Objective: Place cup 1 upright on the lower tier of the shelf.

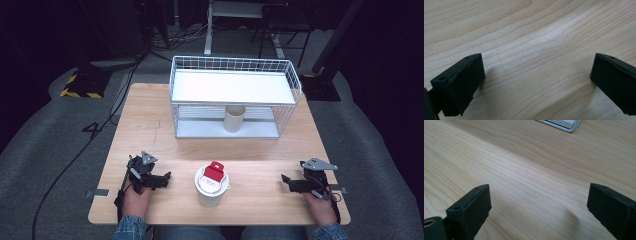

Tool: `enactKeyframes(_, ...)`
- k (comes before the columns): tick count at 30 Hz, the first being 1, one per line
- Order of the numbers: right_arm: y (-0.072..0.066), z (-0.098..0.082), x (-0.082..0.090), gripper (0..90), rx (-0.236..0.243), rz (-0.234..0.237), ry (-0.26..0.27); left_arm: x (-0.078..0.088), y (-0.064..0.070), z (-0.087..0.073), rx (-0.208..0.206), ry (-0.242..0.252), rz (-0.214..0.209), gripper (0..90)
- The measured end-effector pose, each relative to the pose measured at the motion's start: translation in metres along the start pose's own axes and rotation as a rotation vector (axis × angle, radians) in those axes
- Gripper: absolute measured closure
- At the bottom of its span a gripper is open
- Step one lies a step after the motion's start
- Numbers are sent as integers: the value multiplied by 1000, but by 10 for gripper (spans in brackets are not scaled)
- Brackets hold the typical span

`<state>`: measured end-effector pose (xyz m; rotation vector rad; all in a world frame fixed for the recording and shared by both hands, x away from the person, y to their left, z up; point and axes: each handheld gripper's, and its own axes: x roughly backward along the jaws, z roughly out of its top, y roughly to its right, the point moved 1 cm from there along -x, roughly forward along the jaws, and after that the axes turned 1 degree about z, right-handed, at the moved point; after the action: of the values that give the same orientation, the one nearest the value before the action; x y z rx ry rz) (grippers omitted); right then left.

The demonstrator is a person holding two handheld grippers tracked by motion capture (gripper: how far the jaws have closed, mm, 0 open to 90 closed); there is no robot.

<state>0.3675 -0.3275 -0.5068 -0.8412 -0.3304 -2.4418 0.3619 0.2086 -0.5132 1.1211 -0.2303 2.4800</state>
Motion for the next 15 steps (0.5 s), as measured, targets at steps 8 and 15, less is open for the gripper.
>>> enactKeyframes(8, 2, -2, -4, 54, -17, -3, -53, 1, 5, -1, 35, 3, 32, 1)
enactKeyframes(15, 6, -1, -9, 36, -62, 23, -90, 1, 7, -2, 47, 2, 40, 2)
